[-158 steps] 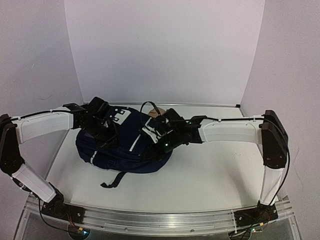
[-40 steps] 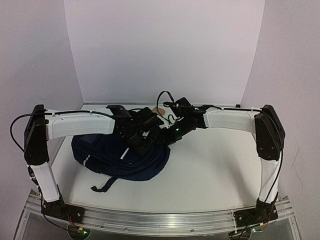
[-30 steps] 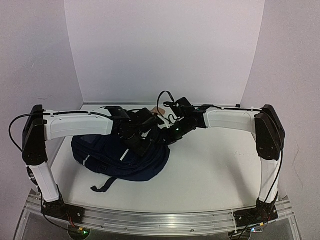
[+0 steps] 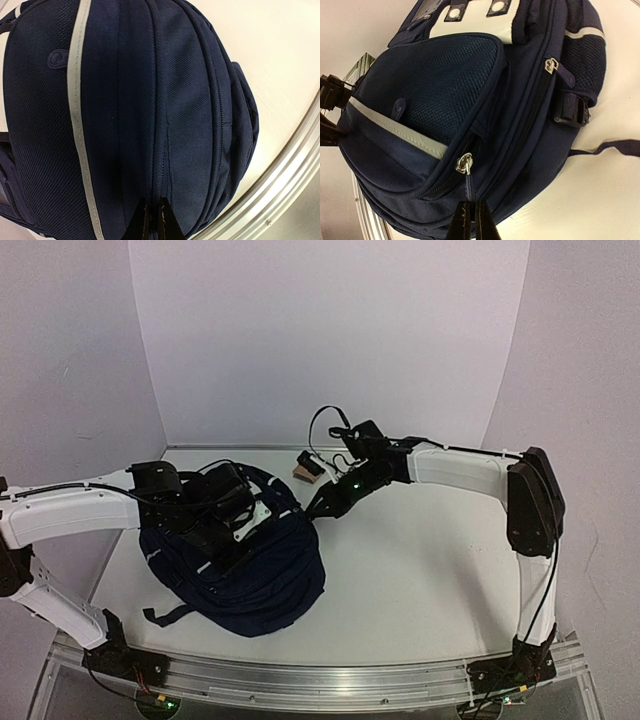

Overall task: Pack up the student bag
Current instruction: Zip the student bag at the center of the board, then adjust the student bag at the center of the board.

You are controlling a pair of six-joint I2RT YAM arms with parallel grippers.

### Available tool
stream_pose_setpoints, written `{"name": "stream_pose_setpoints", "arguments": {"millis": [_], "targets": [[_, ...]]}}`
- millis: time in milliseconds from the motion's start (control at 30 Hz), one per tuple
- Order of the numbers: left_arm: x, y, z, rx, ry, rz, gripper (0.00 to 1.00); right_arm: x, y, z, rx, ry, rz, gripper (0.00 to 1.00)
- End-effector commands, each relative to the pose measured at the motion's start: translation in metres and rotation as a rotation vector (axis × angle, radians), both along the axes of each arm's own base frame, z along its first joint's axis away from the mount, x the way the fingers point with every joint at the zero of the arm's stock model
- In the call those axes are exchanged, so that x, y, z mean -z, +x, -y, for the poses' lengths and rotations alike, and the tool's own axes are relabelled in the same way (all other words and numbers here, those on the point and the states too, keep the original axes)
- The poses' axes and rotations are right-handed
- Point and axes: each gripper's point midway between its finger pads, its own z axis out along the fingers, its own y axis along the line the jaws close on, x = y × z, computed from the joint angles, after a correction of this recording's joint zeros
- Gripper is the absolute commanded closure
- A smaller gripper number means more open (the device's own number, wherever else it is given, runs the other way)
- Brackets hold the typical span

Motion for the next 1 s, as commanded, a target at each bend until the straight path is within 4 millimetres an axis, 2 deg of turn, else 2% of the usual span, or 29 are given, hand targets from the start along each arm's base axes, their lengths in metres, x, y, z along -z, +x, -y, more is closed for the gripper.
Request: {"name": "stream_pose_setpoints", "arguments": {"millis": [0,167,267,433,467,500,533,633,700,767,833,867,900,967], "targets": [[0.003,-0.039,-0.002,0.139,0.036,-0.085,1.0,0.0,0.021,-0.008,0.02,-0.006,0.086,1.0],[0.005,-0.047,-0.005,0.158,0.052,-0.097,1.0,0.018,0.039,-0.018,0.042,-0.03,0.09,1.0],[0.006,-0.052,-0.006,0.172,0.073,-0.1,1.0,0.018,0.042,-0.022,0.054,-0.019,0.069,1.0],[0.004,-0.051,-0.007,0.163,0.082,-0.082,0.99,-0.004,0.036,-0.026,0.029,0.05,0.019,0.98],[0.002,-0.047,-0.007,0.135,0.079,-0.068,0.95,-0.01,0.035,-0.026,0.029,0.071,-0.005,0.84],[-0.002,-0.043,-0.007,0.099,0.072,-0.053,0.86,-0.015,0.037,-0.025,0.039,0.087,-0.023,0.7],[-0.007,-0.039,-0.004,0.073,0.056,-0.038,0.77,-0.02,0.041,-0.024,0.052,0.103,-0.042,0.61],[-0.029,-0.023,-0.001,-0.053,-0.036,0.022,0.53,-0.03,0.056,-0.021,0.111,0.135,-0.088,0.39],[-0.046,-0.005,-0.01,-0.203,-0.127,0.054,0.39,-0.034,0.063,-0.021,0.128,0.145,-0.087,0.26],[-0.059,0.014,-0.027,-0.371,-0.218,0.048,0.3,-0.034,0.068,-0.024,0.137,0.152,-0.09,0.2],[-0.068,0.033,-0.051,-0.55,-0.303,0.034,0.27,-0.026,0.077,-0.031,0.159,0.155,-0.115,0.18],[-0.071,0.039,-0.061,-0.621,-0.325,0.037,0.25,-0.025,0.082,-0.034,0.167,0.162,-0.116,0.18],[-0.072,0.044,-0.072,-0.707,-0.347,0.034,0.23,-0.015,0.088,-0.038,0.174,0.159,-0.121,0.16],[-0.068,0.047,-0.09,-0.84,-0.356,0.021,0.17,-0.011,0.103,-0.047,0.201,0.178,-0.099,0.12]]}}
